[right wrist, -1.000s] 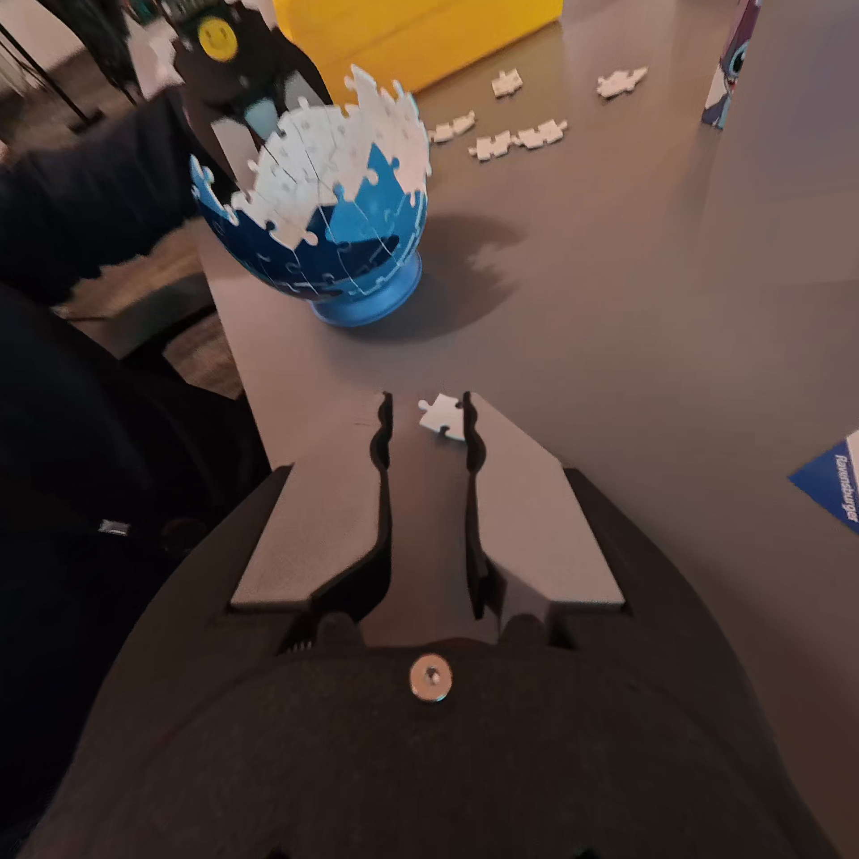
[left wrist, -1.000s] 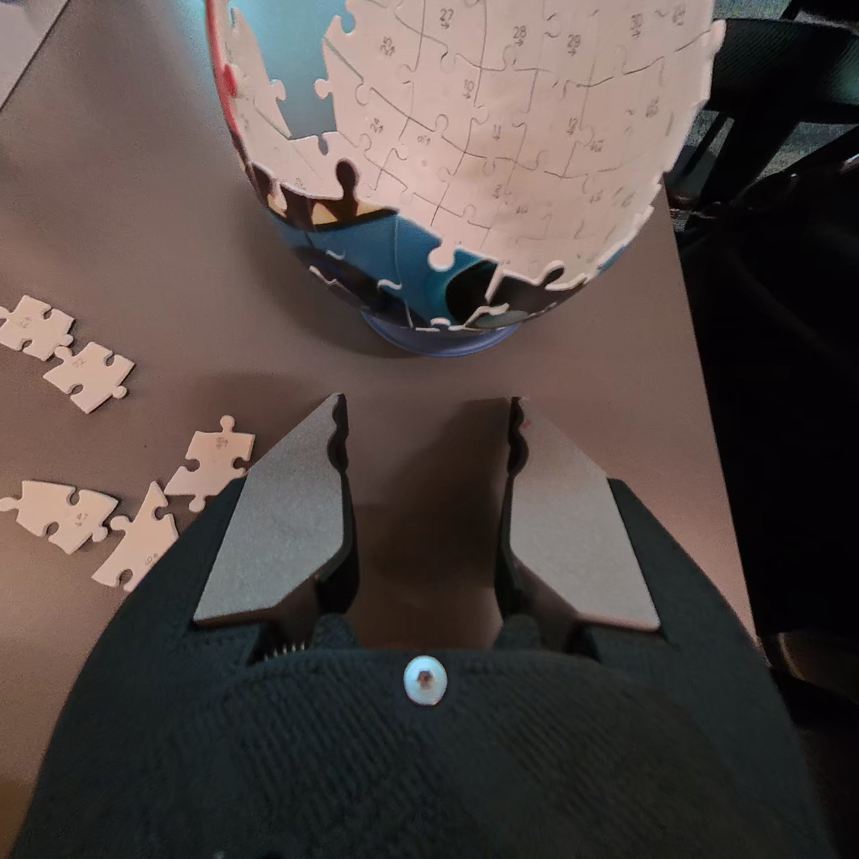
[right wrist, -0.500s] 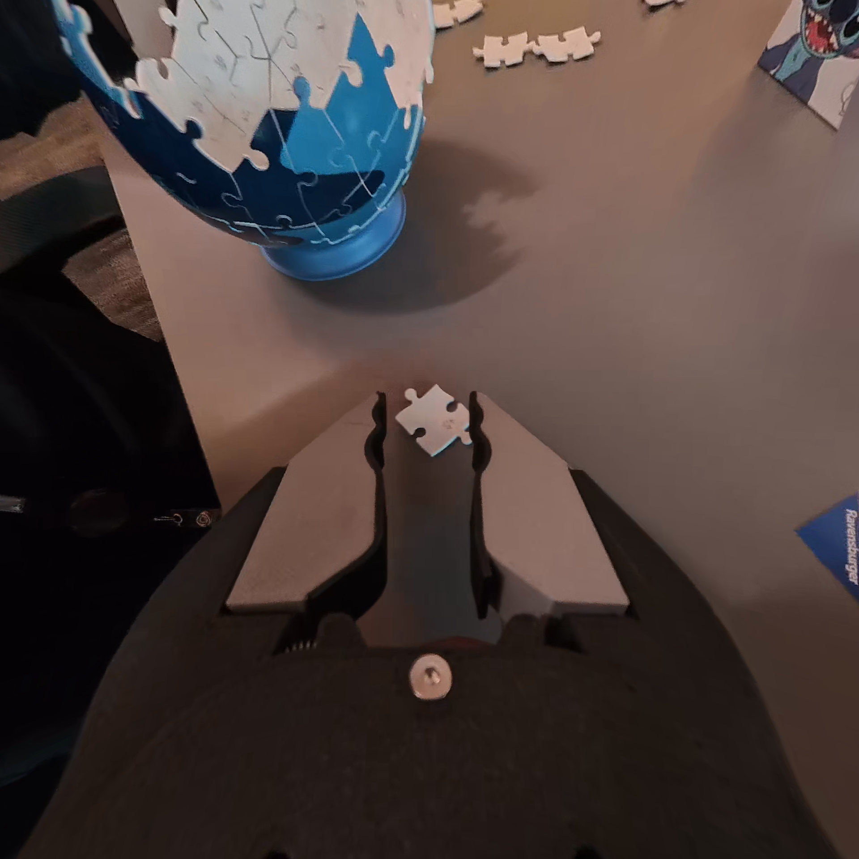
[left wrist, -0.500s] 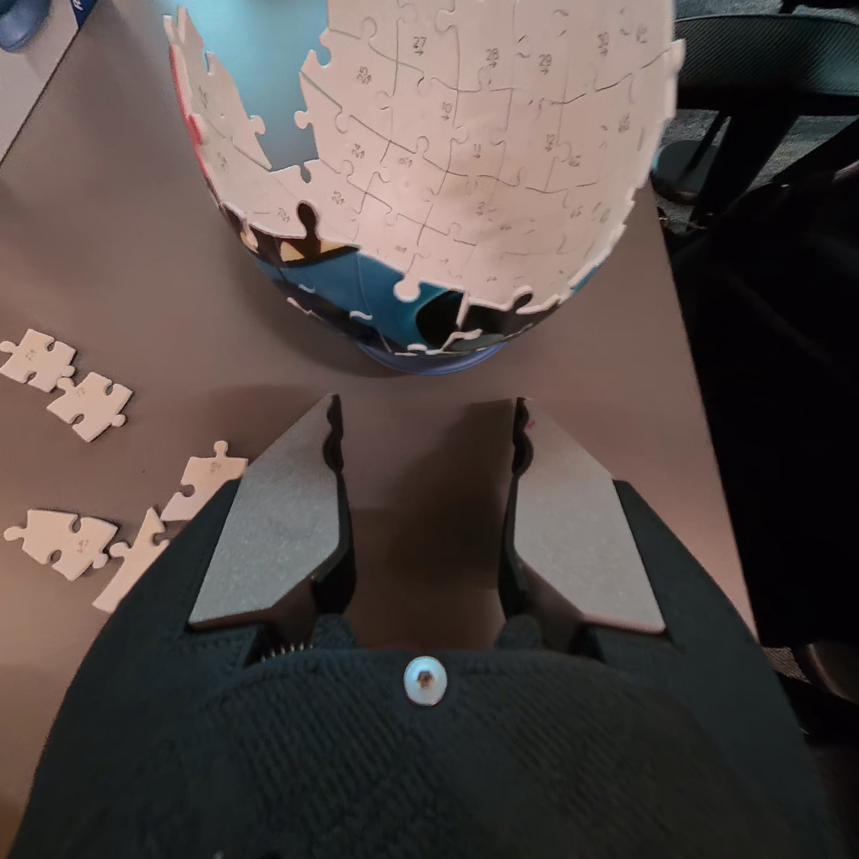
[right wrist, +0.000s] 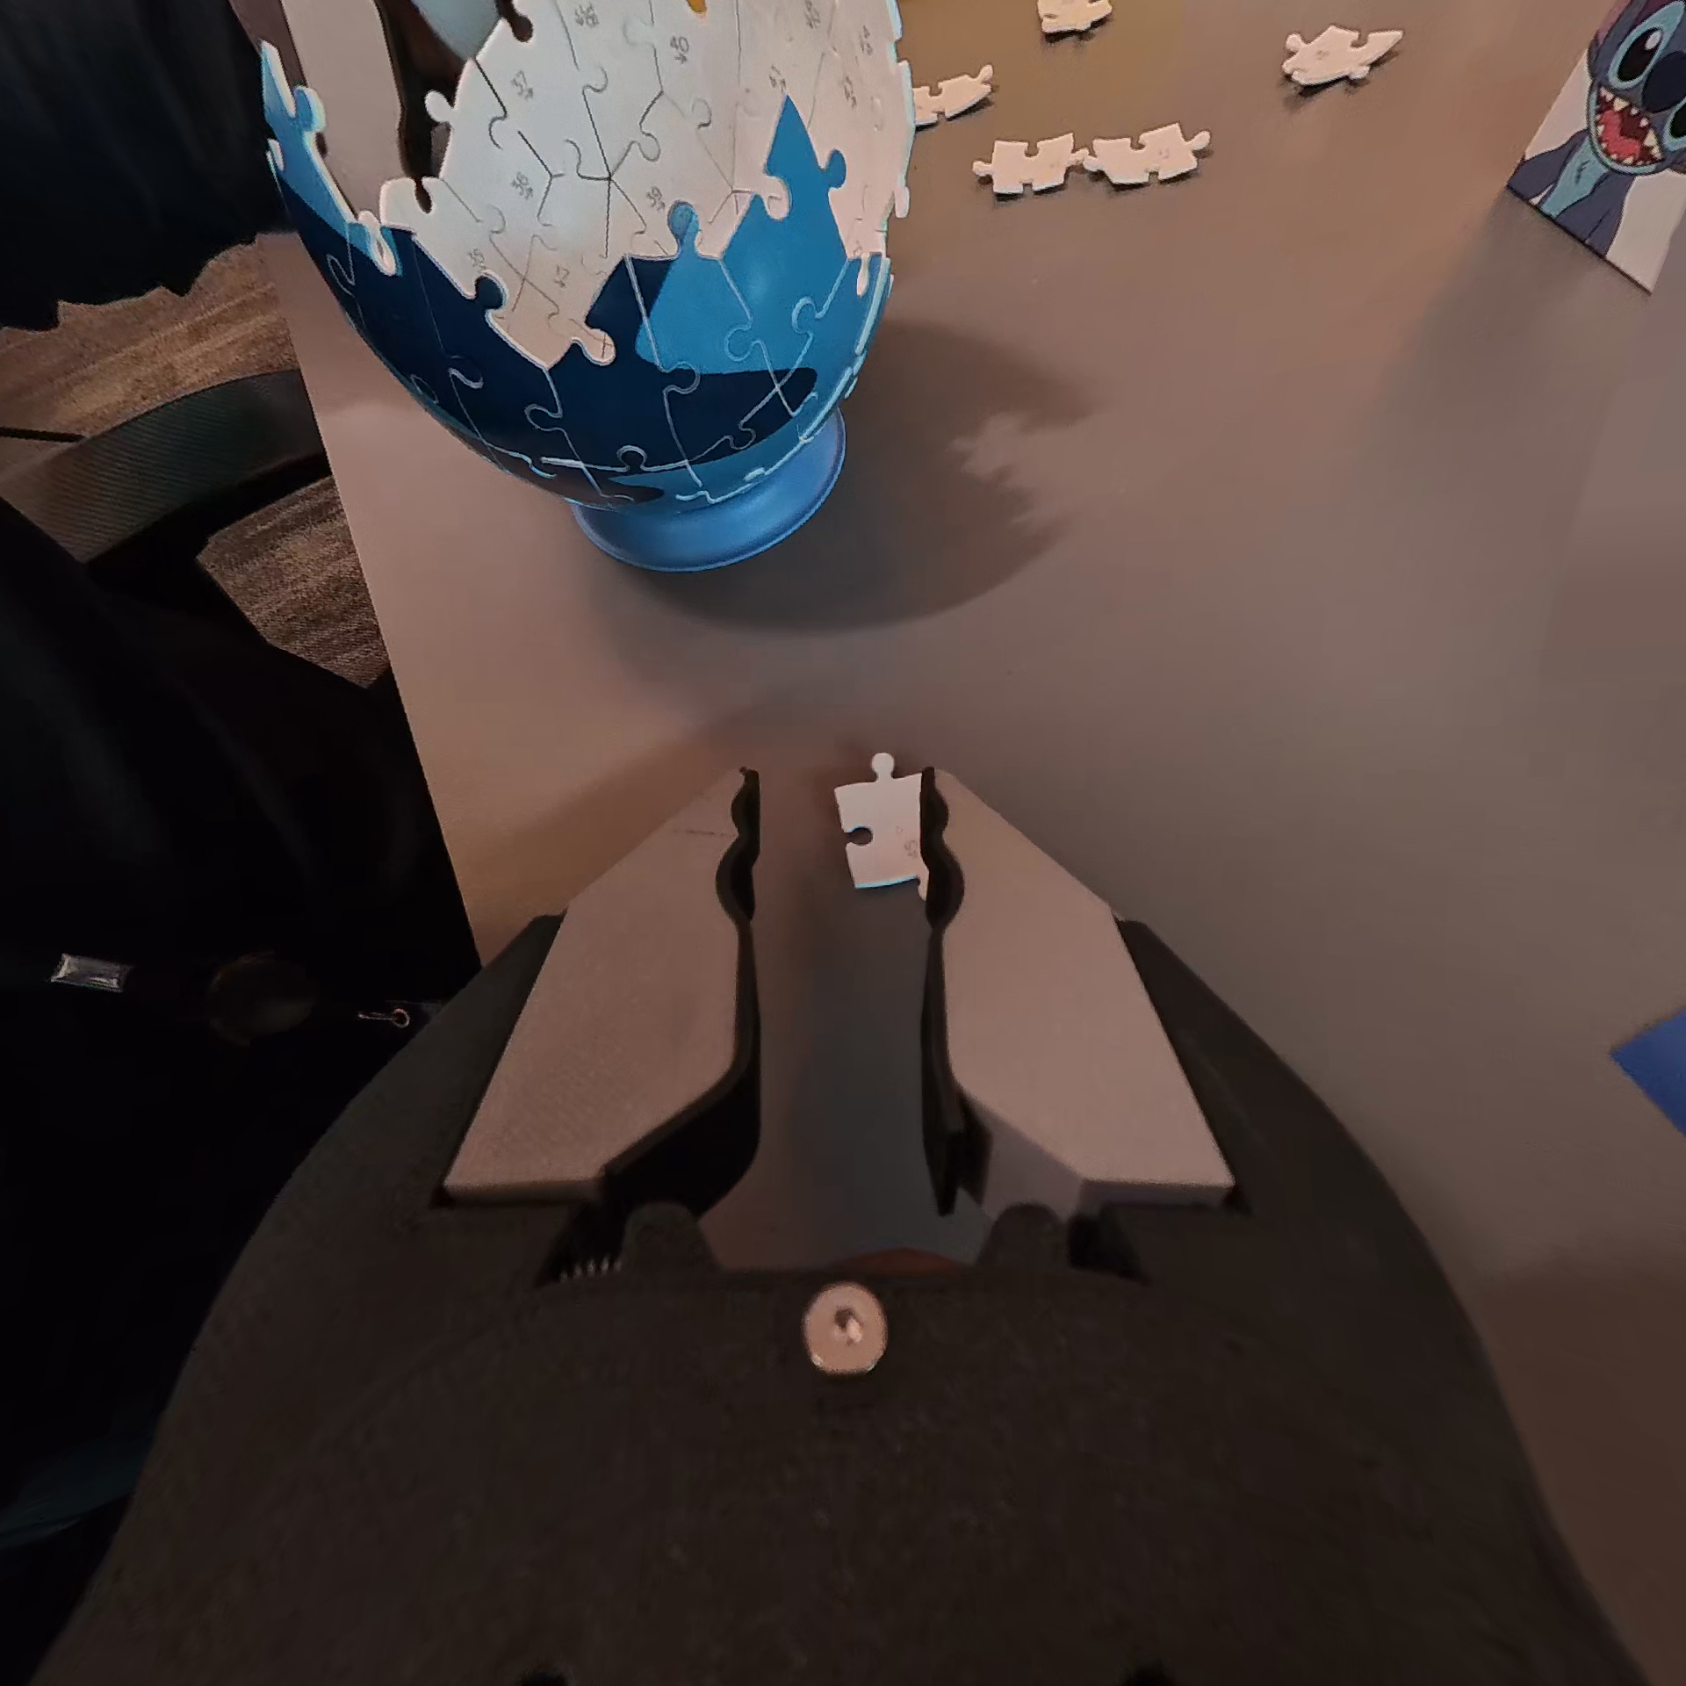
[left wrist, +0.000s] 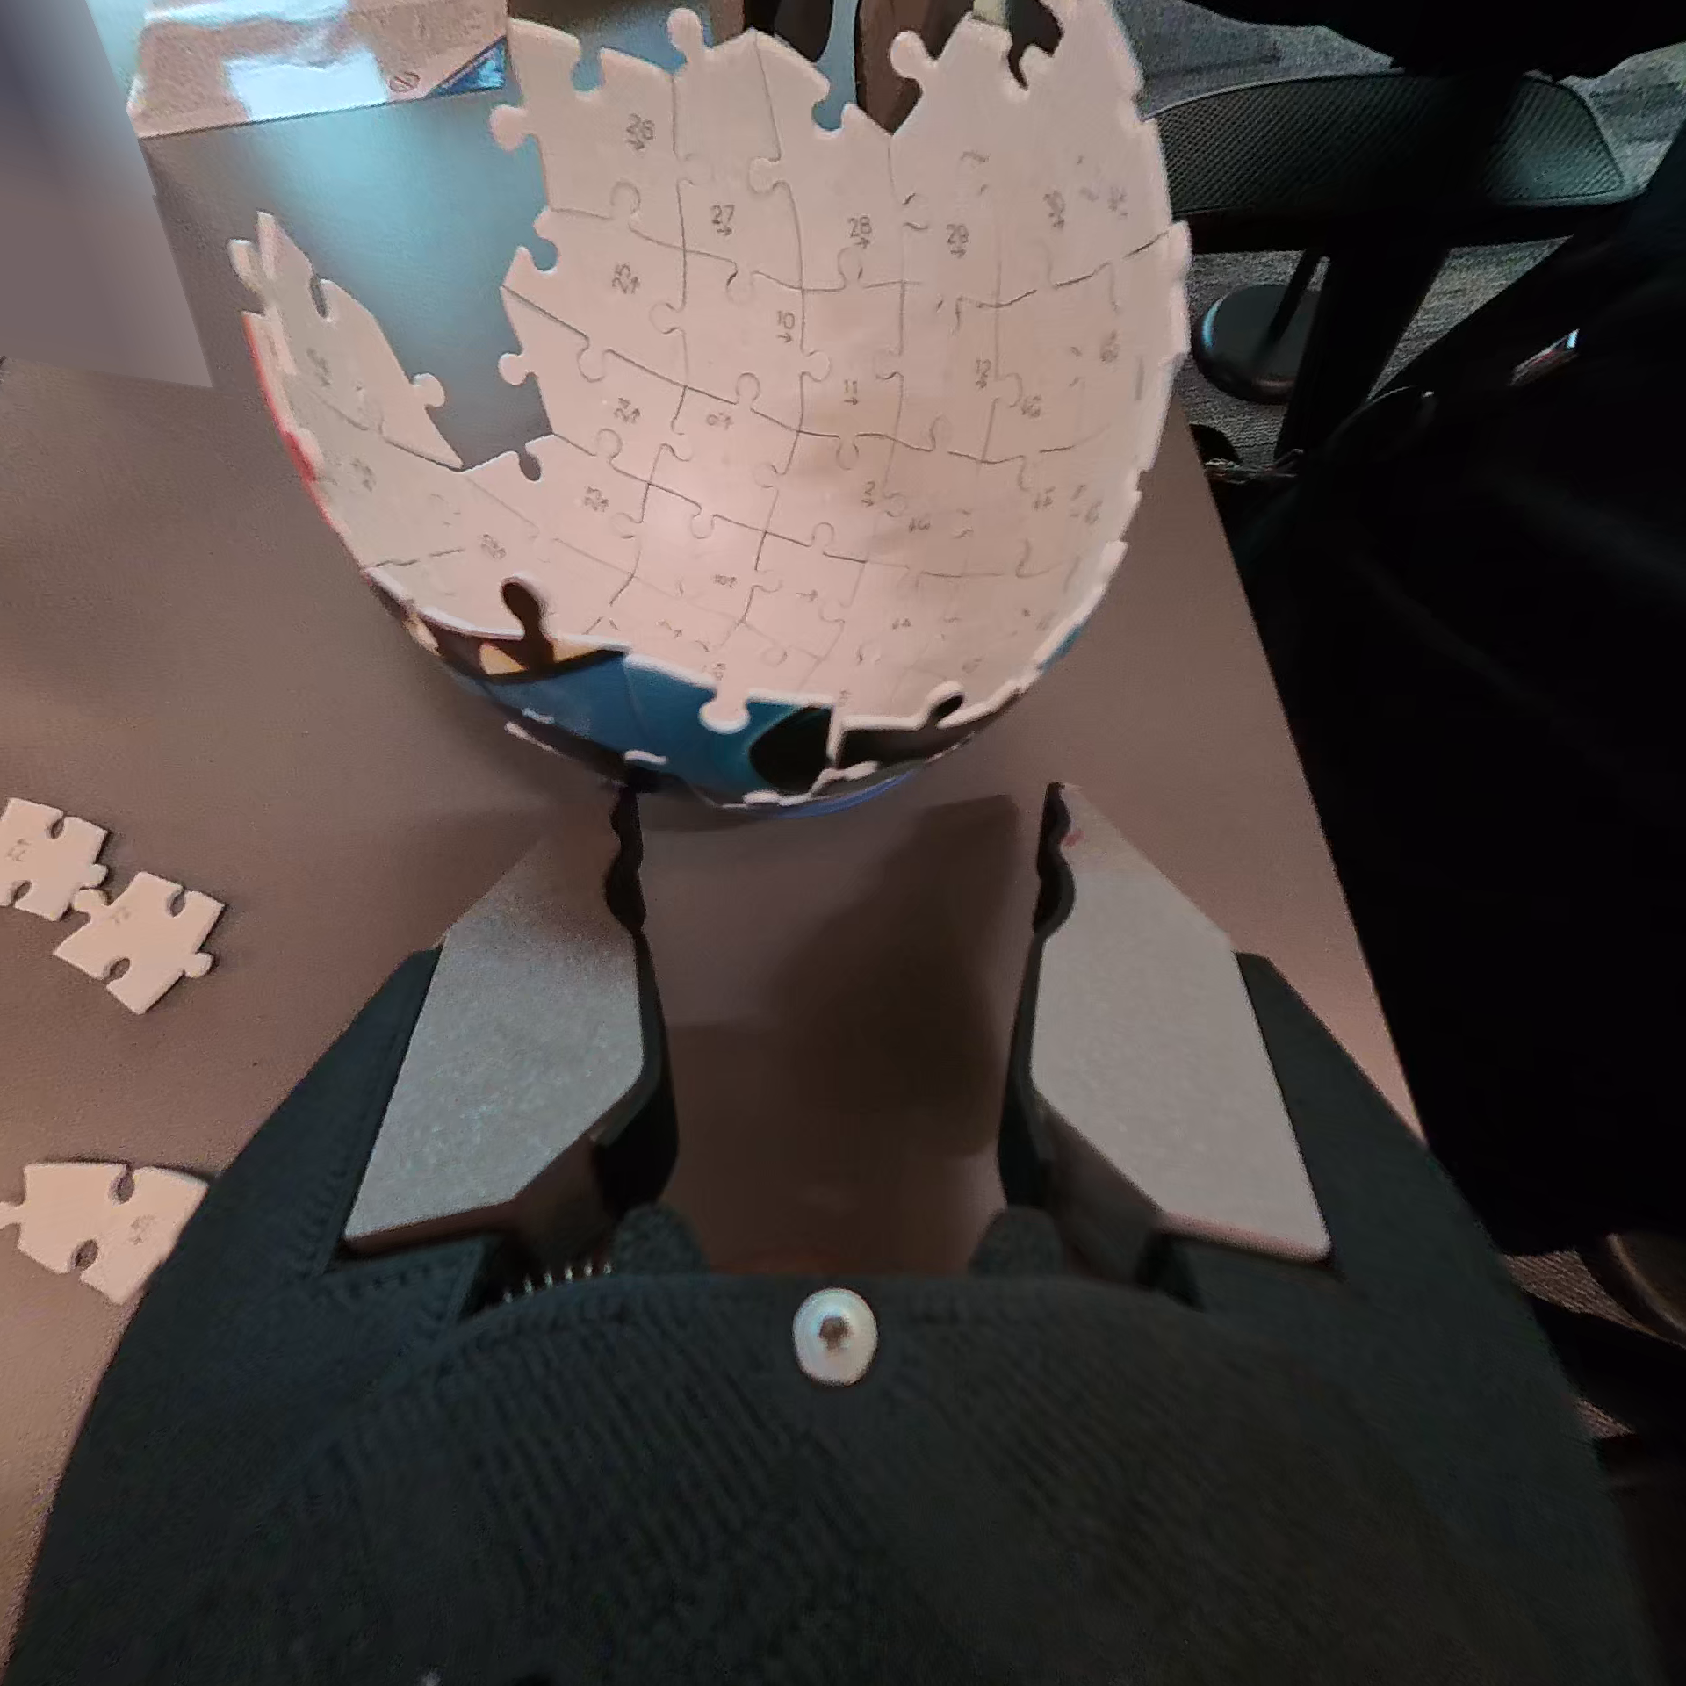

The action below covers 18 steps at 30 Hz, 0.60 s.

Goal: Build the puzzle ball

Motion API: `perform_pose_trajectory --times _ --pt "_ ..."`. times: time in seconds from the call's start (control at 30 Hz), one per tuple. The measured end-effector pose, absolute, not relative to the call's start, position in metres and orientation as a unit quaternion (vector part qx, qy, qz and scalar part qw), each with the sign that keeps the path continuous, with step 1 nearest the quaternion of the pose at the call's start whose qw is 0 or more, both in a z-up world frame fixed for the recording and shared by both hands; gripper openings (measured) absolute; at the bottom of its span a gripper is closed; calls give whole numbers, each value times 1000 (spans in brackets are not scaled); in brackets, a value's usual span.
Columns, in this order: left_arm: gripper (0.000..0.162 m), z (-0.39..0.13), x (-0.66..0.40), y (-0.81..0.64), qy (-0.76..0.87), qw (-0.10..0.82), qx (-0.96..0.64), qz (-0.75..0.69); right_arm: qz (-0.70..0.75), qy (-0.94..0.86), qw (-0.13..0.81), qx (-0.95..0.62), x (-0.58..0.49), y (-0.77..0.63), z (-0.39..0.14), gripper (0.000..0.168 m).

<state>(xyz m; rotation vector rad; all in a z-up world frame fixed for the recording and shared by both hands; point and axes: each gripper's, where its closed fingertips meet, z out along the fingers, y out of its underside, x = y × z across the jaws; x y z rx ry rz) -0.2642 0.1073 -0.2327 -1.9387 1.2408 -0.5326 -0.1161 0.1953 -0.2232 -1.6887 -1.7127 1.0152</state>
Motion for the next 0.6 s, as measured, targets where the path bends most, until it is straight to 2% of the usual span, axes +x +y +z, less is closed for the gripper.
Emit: perform_pose_trajectory --times 0.6 --pt "86 -237 -251 79 484 365 -771 -196 383 -638 259 -615 -117 190 -219 32"
